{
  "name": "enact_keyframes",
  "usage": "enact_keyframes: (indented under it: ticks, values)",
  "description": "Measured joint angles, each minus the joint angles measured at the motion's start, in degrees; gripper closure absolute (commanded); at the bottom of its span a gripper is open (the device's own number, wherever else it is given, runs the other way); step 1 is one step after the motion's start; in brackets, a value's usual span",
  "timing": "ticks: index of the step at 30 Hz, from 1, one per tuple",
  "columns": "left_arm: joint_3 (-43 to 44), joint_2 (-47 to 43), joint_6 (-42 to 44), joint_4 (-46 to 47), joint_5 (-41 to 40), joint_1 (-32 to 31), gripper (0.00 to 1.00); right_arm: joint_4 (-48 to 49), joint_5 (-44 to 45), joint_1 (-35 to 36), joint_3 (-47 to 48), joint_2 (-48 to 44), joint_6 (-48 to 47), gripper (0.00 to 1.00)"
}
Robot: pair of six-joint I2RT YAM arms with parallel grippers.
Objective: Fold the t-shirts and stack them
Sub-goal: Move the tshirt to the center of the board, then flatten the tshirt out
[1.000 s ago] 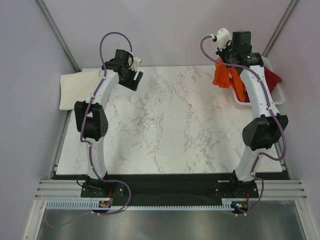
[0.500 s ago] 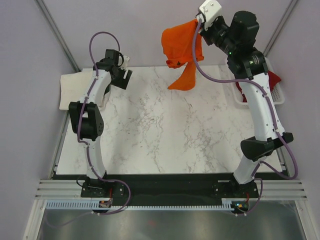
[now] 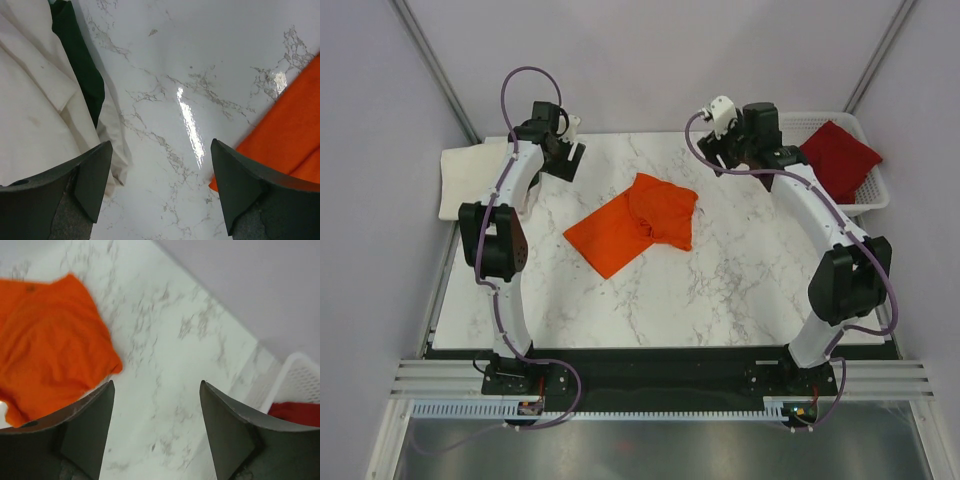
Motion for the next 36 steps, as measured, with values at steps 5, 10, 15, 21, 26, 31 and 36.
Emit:
enact_keyframes:
  ticks: [5,10,15,21,26,31,36]
  values:
    - [-0.2,0.0,0.0,0.0,0.0,-0.02,0.13,-8.81,-8.87,-4.0,-7.34,0.28,-6.16,0.25]
    - [-0.33,0.0,0.0,0.0,-0.02,-0.09,0.13,-21.05,-22.73,-1.36,-1.73,4.33,-12.13,0.23]
    - [-2.03,-0.5,0.02,0.17,-0.22,-0.28,0.13,-27.8,-32.72,2.47,5.97,15.34,-14.14,0.24]
    - [-4.39,-2.08,0.02,0.0,-1.11,-0.39,0.13,-33.14,-34.34,7.3,8.0,24.57,-17.33,0.24]
    - [-4.83,-3.65,0.02,0.07,-1.51,-0.39,0.13,-35.78,-33.97,9.92,8.76,25.53,-19.8,0.27]
    - [-4.83,-4.57,0.02,0.07,-1.51,-0.39,0.13,-35.85,-32.09,10.62,9.92,25.64,-20.81,0.3]
    - [-6.01,-5.29,0.02,0.15,-1.51,-0.39,0.13,-34.53,-29.55,10.88,10.05,26.69,-20.79,0.3]
